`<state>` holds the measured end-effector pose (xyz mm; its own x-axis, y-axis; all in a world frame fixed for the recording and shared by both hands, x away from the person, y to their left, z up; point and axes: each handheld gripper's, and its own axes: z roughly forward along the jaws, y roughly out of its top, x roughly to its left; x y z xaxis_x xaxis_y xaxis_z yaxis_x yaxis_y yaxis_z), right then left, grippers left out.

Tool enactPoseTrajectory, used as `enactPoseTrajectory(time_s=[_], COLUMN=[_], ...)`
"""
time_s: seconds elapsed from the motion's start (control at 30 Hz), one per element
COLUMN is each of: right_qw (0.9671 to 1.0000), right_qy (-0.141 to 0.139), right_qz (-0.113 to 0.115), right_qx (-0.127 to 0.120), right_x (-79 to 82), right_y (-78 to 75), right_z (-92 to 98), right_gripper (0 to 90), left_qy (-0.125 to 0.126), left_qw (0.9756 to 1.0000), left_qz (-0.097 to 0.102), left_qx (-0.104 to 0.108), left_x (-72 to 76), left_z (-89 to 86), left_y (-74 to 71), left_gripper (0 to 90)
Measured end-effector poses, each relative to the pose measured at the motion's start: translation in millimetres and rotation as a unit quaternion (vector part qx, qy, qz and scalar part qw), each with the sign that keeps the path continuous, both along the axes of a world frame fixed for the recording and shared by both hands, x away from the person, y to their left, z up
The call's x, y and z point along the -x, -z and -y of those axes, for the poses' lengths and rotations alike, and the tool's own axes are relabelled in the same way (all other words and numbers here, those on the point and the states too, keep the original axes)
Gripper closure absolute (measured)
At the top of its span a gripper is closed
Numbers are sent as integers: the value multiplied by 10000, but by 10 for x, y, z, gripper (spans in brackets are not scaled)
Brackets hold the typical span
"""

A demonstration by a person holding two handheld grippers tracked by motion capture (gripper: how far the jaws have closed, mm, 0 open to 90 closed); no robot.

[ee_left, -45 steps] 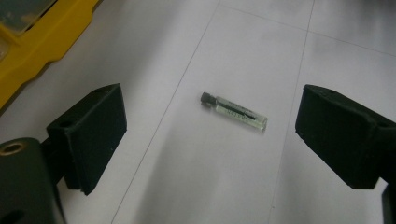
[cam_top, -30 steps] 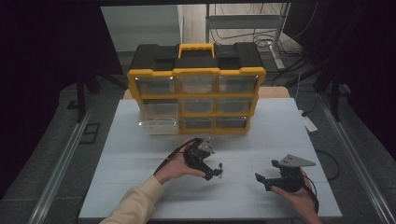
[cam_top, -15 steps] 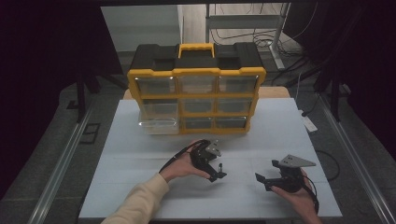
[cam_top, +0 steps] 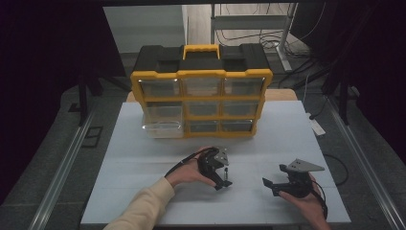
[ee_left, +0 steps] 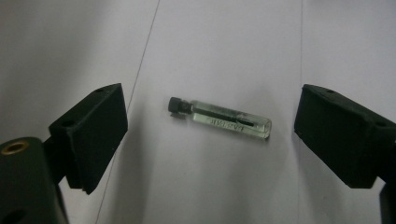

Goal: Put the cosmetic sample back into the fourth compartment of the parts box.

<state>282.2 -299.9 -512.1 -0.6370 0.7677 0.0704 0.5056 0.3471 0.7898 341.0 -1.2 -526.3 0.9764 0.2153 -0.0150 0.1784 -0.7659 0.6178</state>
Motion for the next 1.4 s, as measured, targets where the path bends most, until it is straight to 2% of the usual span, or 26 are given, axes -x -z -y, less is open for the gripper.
enactPoseTrajectory(time_s=[0.23,0.43,0.8,0.93,1.13,1.23,1.4], right_qw=[10000,10000,10000,10000,9999,10000,9999], right_qy=[-15,-5,-7,-14,7,14,15], right_qz=[4,-13,-36,-43,-71,-58,-59], right_qx=[14,18,59,63,71,65,87], right_x=[2,1,2,2,-1,2,6], right_y=[1,4,14,16,27,25,30], right_z=[-1,8,11,7,10,13,9], right_gripper=[115,115,117,117,119,119,119], left_qy=[68,159,301,336,285,304,284], left_qw=[10000,9999,9995,9993,9994,9989,9985], left_qz=[24,28,39,61,-10,-97,-80], left_qx=[-51,58,113,133,198,340,458], left_x=[-6,-15,-11,-13,-31,-33,-10], left_z=[18,11,-13,-20,-39,-67,-107], left_y=[45,50,26,30,24,-8,-70], left_gripper=[136,183,395,400,402,401,402])
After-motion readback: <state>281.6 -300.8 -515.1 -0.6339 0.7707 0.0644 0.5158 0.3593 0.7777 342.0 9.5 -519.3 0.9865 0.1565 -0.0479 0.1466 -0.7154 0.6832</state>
